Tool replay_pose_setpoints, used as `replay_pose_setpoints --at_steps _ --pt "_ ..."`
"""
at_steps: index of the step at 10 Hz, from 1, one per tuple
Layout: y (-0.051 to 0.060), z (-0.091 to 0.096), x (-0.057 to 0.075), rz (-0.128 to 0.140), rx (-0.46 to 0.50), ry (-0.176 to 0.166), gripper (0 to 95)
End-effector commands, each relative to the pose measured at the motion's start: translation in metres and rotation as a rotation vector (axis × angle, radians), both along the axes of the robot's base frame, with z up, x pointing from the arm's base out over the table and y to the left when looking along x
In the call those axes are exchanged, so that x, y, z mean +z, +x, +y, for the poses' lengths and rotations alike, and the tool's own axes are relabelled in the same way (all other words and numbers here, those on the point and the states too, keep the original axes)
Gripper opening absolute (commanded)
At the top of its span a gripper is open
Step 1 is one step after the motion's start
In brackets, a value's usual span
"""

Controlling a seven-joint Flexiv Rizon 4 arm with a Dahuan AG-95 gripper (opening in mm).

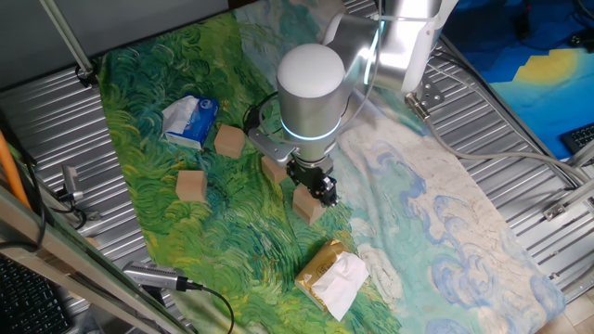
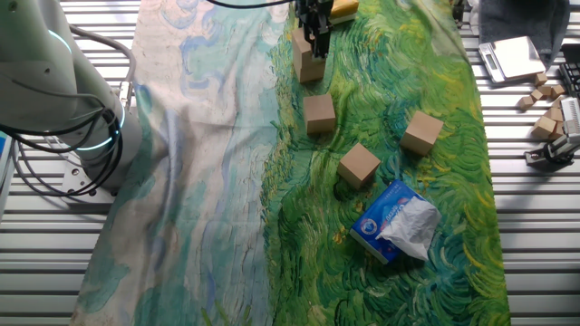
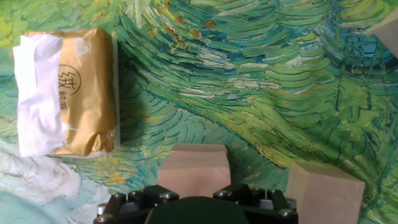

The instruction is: Stack the blocks in a vertical line of five

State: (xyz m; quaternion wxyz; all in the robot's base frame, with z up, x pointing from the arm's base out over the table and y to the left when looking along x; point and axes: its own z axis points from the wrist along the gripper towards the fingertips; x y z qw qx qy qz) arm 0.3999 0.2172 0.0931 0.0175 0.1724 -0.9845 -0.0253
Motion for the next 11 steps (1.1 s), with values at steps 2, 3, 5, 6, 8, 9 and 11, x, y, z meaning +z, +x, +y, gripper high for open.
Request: replay_pose_setpoints --at_steps 2,3,5,6,8,9,11 --pt "-0.004 -0.001 0.01 0.013 0.012 0.003 76.0" --pt "-0.006 0.0 0.014 0.015 0.011 0.005 76.0" --pt "-0.009 0.001 0.023 0.019 0.02 0.005 76.0" --pt "-0.01 -0.002 0.028 0.02 0.035 0.002 76.0" --pt "-0.008 -0.011 0.037 0.024 0.052 0.003 76.0" --pt "-0.006 -0.014 0.042 0.028 0.054 0.001 76.0" --pt "0.001 -0.028 0.048 0.028 0.062 -0.01 76.0"
